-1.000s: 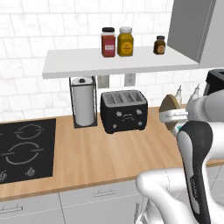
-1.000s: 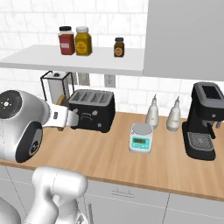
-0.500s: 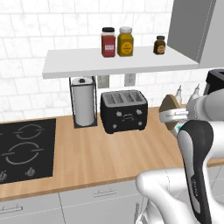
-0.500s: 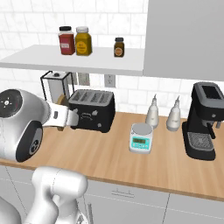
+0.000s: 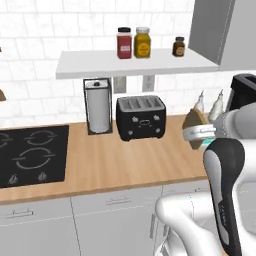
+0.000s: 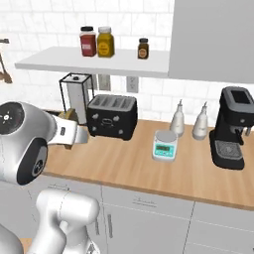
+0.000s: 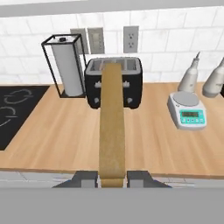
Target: Start the toaster. Once the lever pops up, take the bread to the plate on the dining counter.
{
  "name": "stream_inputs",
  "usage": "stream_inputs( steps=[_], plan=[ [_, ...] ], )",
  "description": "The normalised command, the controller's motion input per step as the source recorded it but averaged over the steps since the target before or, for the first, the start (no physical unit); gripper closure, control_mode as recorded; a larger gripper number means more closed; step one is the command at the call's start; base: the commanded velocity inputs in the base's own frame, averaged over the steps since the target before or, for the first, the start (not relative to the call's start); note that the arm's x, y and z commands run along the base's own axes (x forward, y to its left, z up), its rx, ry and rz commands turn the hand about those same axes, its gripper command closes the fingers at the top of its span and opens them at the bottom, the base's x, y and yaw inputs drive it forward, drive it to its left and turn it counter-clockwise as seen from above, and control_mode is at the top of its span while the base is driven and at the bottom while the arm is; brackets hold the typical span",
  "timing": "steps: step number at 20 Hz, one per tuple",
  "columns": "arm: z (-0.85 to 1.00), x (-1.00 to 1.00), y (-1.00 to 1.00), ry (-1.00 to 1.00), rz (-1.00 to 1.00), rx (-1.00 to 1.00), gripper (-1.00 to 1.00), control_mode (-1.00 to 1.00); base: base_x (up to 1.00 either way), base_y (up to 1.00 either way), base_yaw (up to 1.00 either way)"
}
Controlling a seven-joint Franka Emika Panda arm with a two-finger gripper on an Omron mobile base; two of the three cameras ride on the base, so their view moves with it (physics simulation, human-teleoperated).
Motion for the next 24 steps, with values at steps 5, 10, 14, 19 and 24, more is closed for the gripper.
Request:
stream_inputs(
  steps=[5,10,14,19,24],
  plan=[
    [0.00,0.00,0.00,0.00,0.00,0.00,1.00,1.00,-0.45,-0.08,0.76],
    [0.00,0.00,0.00,0.00,0.00,0.00,1.00,1.00,-0.34,-0.05,1.00],
    [0.00,0.00,0.00,0.00,0.00,0.00,1.00,1.00,-0.10,0.00,1.00],
    [0.00,0.00,0.00,0.00,0.00,0.00,1.00,1.00,0.00,0.00,1.00],
    [0.00,0.00,0.00,0.00,0.00,0.00,1.00,1.00,0.00,0.00,1.00]
  ],
)
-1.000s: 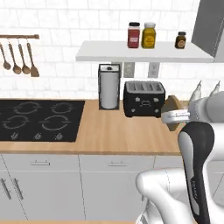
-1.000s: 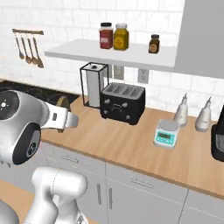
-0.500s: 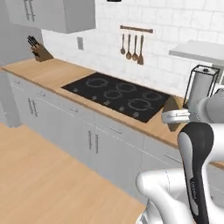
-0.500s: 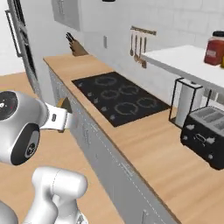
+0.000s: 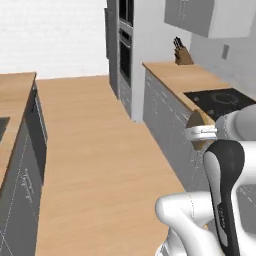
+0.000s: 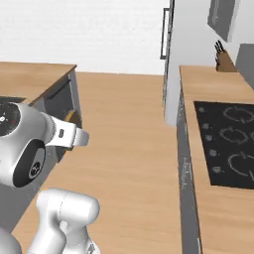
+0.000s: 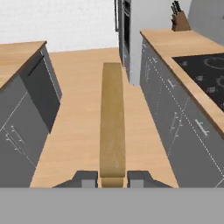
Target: Start the toaster. Once the lever pops up, take the bread to the plate on the dining counter.
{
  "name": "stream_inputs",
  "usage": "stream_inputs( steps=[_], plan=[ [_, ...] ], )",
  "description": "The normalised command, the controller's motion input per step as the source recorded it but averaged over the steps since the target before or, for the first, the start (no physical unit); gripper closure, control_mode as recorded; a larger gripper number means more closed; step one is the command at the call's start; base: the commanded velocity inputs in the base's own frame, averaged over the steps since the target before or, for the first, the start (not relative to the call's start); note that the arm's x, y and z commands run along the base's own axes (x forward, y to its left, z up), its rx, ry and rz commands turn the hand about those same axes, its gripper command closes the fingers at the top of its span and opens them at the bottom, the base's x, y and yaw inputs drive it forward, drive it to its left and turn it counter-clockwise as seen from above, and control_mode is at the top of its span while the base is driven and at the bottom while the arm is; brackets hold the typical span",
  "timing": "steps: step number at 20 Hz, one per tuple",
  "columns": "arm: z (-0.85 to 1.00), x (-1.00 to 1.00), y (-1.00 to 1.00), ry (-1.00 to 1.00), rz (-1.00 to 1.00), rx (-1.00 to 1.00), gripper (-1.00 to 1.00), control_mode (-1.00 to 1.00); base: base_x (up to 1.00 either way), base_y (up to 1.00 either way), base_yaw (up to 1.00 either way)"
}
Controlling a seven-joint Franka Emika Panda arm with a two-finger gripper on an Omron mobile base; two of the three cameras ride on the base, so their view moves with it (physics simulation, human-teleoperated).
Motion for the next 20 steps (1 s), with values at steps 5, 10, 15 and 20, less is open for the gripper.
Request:
stream_inputs(
  steps=[5,10,15,20],
  plan=[
    [0.00,0.00,0.00,0.00,0.00,0.00,1.00,1.00,0.00,0.00,1.00],
    [0.00,0.00,0.00,0.00,0.00,0.00,1.00,1.00,0.00,0.00,1.00],
    [0.00,0.00,0.00,0.00,0.00,0.00,1.00,1.00,0.00,0.02,0.99],
    [0.00,0.00,0.00,0.00,0.00,0.00,1.00,1.00,0.02,0.30,0.87]
  ],
)
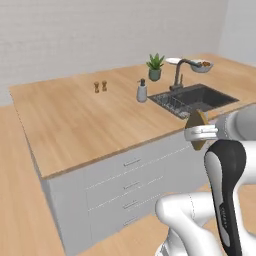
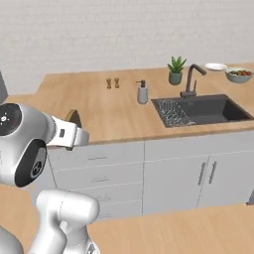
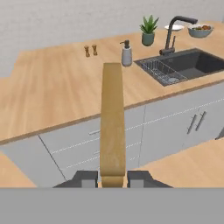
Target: Start the toaster. Once the lever pops up, take the bread to the plate on the dining counter.
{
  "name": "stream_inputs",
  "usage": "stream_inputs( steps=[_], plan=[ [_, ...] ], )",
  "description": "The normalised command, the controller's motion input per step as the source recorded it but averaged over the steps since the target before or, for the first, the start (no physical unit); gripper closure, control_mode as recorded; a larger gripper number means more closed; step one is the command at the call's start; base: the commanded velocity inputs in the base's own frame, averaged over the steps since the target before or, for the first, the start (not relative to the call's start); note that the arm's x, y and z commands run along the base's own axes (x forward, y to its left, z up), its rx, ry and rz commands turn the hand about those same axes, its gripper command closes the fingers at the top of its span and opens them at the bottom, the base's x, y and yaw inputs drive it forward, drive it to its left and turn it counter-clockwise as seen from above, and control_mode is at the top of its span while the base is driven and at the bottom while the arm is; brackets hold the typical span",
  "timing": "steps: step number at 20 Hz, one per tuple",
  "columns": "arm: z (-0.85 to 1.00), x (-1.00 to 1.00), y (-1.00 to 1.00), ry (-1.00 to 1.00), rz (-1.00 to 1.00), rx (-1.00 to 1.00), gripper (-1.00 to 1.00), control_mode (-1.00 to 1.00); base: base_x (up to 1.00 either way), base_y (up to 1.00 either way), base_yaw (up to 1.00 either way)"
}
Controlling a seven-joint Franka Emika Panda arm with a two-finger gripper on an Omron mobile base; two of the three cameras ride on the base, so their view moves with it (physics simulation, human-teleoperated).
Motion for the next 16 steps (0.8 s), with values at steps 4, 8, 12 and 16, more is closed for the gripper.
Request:
stream_inputs(
  steps=[4,8,12,16],
  plan=[
    [0.00,0.00,0.00,0.00,0.00,0.00,1.00,1.00,0.23,-0.23,0.49],
    [0.00,0.00,0.00,0.00,0.00,0.00,1.00,1.00,0.25,-0.91,0.05],
    [0.00,0.00,0.00,0.00,0.00,0.00,1.00,1.00,0.51,-1.00,0.00],
    [0.00,0.00,0.00,0.00,0.00,0.00,1.00,1.00,0.61,-1.00,0.00]
  ],
)
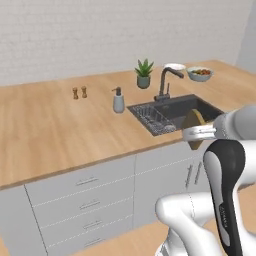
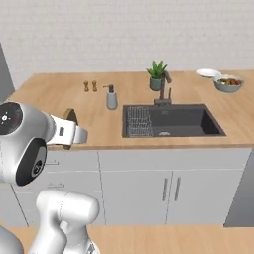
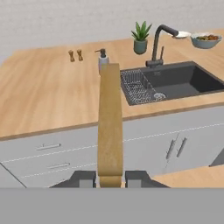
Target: Start the toaster. Once the lever pops up, take the bread to the plate on the dining counter.
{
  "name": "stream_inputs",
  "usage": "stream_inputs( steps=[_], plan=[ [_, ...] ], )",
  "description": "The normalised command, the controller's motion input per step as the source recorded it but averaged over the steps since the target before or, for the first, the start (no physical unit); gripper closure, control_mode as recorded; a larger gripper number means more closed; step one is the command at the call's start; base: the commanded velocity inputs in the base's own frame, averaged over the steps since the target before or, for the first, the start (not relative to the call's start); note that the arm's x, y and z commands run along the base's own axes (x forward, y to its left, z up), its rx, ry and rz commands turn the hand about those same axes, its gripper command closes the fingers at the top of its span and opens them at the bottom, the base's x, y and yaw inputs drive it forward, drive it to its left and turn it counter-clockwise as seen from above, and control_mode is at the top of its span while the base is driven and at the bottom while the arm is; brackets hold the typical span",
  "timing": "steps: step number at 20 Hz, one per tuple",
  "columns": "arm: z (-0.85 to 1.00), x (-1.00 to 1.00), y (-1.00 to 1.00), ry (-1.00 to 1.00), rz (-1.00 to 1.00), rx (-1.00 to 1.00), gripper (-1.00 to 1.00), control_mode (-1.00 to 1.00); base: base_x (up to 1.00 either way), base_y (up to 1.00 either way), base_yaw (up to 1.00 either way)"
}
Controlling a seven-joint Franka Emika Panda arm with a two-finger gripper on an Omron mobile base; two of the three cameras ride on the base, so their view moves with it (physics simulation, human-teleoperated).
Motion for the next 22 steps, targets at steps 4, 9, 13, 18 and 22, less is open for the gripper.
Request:
stream_inputs(
  steps=[4,9,13,18,22],
  plan=[
    [0.00,0.00,0.00,0.00,0.00,0.00,1.00,1.00,0.80,-1.00,0.00],
    [0.00,0.00,0.00,0.00,0.00,0.00,1.00,1.00,1.00,-1.00,0.00],
    [0.00,0.00,0.00,0.00,0.00,0.00,1.00,1.00,0.75,-1.00,-0.02],
    [0.00,0.00,0.00,0.00,0.00,0.00,1.00,1.00,0.41,-1.00,-0.06],
    [0.00,0.00,0.00,0.00,0.00,0.00,1.00,1.00,0.10,-1.00,-0.12]
  ],
)
